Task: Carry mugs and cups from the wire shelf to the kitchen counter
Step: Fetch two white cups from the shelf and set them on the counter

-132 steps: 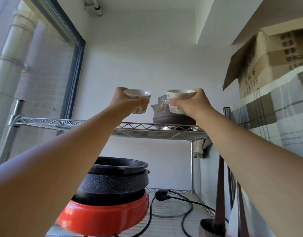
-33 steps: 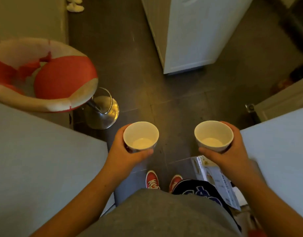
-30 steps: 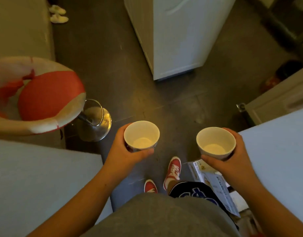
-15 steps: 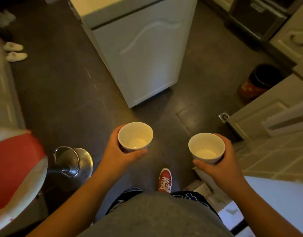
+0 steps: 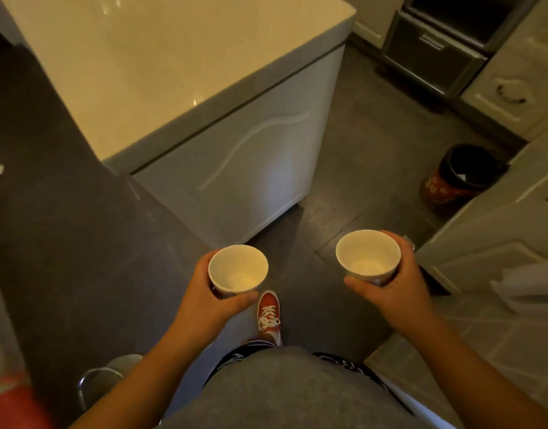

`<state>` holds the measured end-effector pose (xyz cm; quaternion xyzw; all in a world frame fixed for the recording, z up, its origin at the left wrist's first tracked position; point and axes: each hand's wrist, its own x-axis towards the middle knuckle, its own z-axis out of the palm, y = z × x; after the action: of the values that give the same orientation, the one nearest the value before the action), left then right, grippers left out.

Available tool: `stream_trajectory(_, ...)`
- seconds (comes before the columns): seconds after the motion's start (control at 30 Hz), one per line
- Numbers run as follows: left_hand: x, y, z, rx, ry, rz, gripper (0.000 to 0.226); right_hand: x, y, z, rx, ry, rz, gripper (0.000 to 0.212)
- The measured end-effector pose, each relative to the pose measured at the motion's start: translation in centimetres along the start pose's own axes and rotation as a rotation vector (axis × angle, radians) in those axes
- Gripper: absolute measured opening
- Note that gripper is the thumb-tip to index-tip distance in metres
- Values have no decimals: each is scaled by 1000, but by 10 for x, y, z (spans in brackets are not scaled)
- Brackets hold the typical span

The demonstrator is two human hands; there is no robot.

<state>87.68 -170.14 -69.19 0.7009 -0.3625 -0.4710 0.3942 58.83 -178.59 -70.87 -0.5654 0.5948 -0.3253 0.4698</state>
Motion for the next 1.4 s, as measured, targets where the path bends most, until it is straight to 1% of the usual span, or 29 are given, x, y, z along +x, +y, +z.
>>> stream_trajectory(0.13,80,38,13,31,-183,81,77,34,-10,-15,22,125,55,93)
stream_trajectory(0.23,131,75,42,77,-316,134,77,46,-7,-37,54,245,110,94)
stream_trajectory(0.33,175,110,88,94,-416,170,75,54,-1,-61,100,369,171,89)
stream_trajectory(0.4,200,130,125,82,-483,179,75,61,8,-80,119,438,205,92)
stream_trajectory(0.57,257,177,221,138,-595,272,75,91,35,-132,88,550,230,93)
stream_trajectory(0.63,277,194,252,151,-600,287,76,111,41,-156,85,570,242,95)
stream_trajectory(0.73,303,215,286,179,-578,277,76,150,46,-193,109,541,255,91)
stream_trajectory(0.93,344,245,316,210,-463,248,72,258,41,-255,94,409,192,94)
stream_trajectory(1.13,402,265,329,234,-331,199,75,385,29,-283,81,294,134,96)
stream_trajectory(1.23,443,273,340,205,-287,177,75,452,25,-287,83,237,94,92)
stream_trajectory(1.4,524,305,369,148,-254,132,77,546,15,-306,64,225,77,89)
